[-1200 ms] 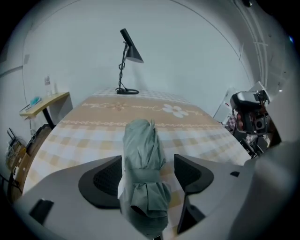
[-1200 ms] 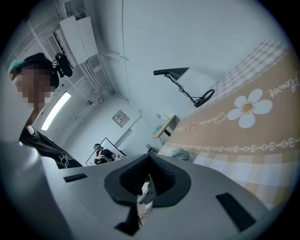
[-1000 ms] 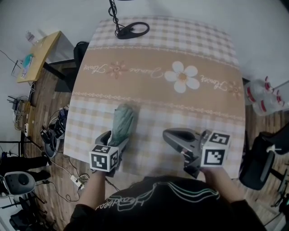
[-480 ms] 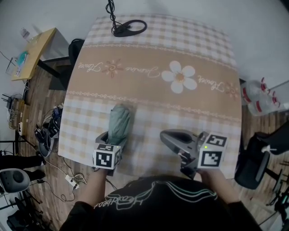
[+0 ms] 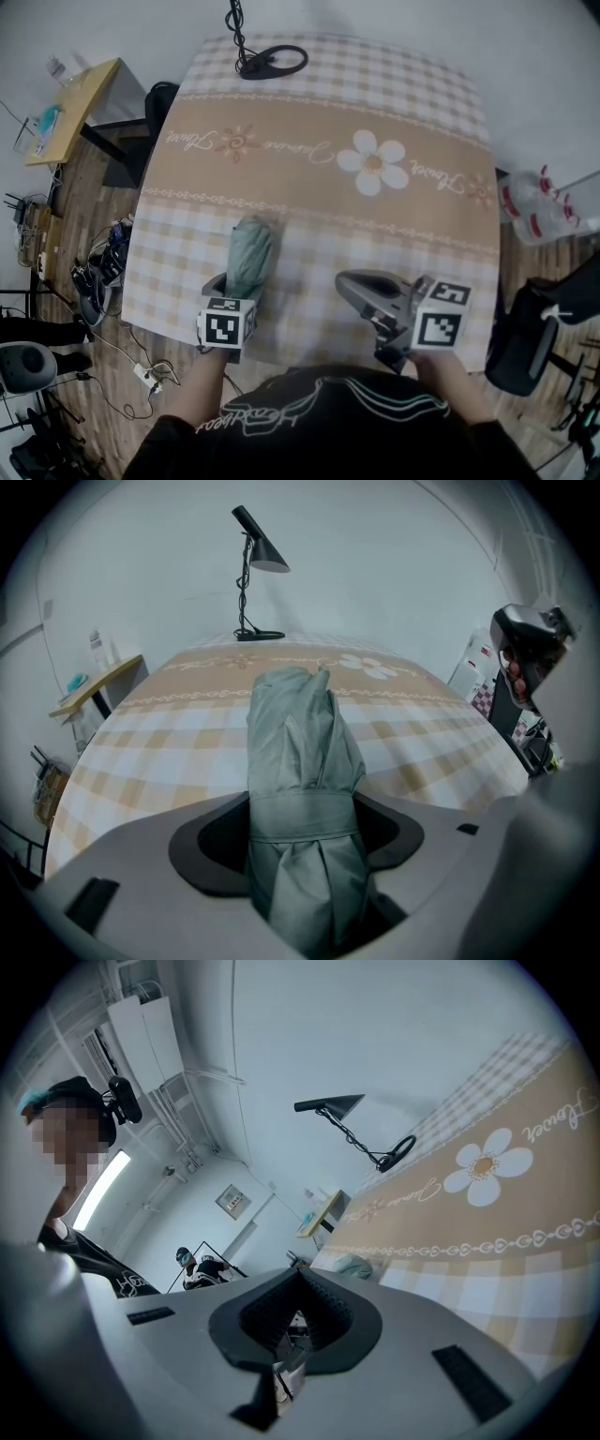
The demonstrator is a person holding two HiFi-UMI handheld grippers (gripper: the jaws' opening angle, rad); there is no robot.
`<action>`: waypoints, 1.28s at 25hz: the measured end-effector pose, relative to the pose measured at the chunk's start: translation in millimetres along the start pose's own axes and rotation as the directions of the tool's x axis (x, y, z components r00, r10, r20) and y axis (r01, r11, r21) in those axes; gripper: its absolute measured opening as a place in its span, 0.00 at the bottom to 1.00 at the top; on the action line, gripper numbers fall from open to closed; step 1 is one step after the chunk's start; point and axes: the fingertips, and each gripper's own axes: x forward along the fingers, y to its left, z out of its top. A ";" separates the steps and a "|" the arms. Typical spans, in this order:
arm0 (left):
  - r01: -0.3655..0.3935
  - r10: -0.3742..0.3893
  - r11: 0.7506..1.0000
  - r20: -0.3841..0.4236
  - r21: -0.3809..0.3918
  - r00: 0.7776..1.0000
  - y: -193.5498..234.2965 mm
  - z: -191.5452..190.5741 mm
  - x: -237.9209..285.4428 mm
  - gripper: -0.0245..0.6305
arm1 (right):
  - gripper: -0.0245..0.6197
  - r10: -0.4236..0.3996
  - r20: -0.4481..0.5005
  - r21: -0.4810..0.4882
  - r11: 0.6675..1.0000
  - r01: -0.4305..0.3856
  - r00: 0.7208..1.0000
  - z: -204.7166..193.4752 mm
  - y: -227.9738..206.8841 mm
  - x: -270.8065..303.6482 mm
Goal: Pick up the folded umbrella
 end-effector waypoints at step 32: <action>0.224 -0.211 0.967 0.109 -0.121 0.971 -26.5 -1.1 -61.7 0.45 | 0.05 -0.068 0.097 -0.001 0.998 0.069 0.993 -39.3 48.6 -29.3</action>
